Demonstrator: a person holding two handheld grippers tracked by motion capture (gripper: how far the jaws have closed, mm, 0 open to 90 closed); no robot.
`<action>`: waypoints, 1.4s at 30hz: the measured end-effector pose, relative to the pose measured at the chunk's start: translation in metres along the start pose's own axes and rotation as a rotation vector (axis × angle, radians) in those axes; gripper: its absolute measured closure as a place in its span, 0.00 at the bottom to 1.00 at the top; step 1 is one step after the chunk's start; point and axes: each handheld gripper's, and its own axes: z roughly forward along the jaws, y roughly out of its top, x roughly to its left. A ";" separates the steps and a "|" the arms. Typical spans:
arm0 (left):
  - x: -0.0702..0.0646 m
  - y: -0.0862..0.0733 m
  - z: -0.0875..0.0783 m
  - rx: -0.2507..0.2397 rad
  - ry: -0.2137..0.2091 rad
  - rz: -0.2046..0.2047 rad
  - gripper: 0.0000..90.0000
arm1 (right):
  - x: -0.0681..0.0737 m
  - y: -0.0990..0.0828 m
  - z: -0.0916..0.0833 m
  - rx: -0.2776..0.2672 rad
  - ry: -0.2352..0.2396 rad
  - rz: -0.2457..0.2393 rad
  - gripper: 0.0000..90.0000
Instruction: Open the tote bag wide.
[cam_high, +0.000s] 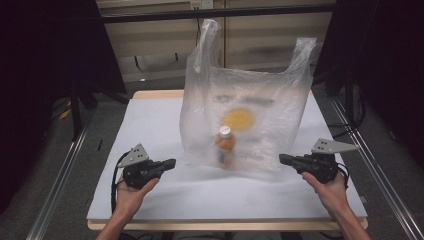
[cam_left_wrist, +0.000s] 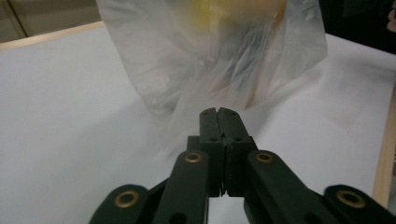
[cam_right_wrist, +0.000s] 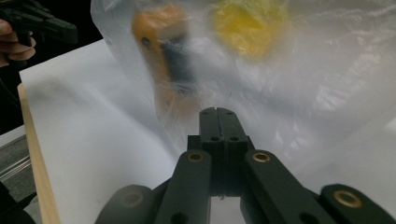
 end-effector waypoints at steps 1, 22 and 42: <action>-0.001 0.003 0.000 0.001 -0.002 0.006 1.00 | 0.000 0.000 0.000 0.000 0.000 0.000 1.00; -0.011 0.088 0.021 0.008 -0.096 0.043 1.00 | -0.008 0.074 0.025 0.084 0.069 -0.059 1.00; -0.017 0.192 0.065 0.104 -0.126 0.178 1.00 | -0.014 0.164 0.049 0.145 0.071 -0.153 1.00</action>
